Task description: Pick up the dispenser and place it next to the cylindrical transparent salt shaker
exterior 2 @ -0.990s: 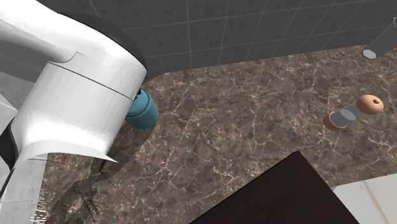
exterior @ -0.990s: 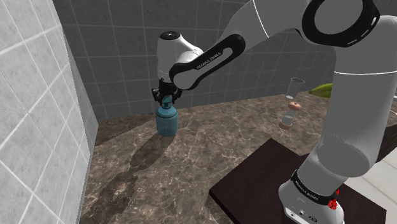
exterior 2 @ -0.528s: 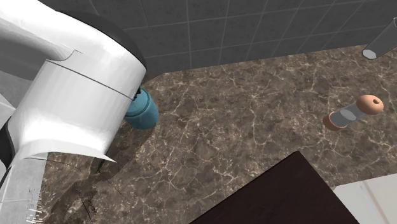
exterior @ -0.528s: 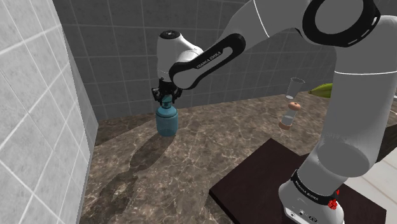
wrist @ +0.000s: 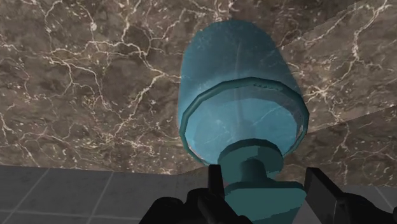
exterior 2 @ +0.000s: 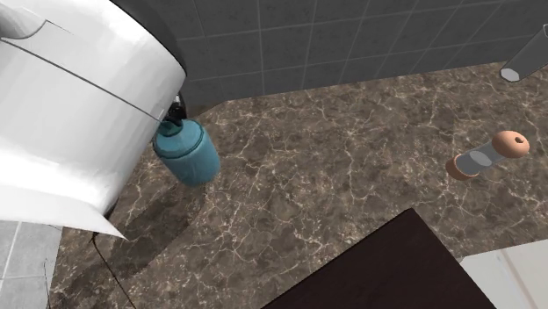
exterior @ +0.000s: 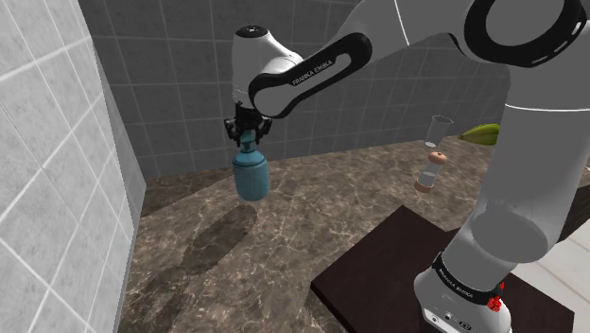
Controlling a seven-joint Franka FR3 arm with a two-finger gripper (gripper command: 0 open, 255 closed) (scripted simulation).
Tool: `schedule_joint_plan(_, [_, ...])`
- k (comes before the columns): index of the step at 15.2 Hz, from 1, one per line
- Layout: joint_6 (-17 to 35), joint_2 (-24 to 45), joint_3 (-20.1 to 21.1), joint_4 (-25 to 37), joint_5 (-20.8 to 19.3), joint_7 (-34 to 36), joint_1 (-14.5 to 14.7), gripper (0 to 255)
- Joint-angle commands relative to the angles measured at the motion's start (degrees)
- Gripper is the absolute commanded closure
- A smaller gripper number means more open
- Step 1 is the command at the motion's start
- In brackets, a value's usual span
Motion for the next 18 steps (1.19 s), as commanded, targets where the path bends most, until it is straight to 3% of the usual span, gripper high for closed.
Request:
schedule_joint_plan(1, [-1.2,-0.7,0.2,0.7,0.7,-0.8,-0.2,255])
schedule_joint_plan(18, [-12.2,-5.0,1.6,8.3,5.3,-5.5,-0.8,255])
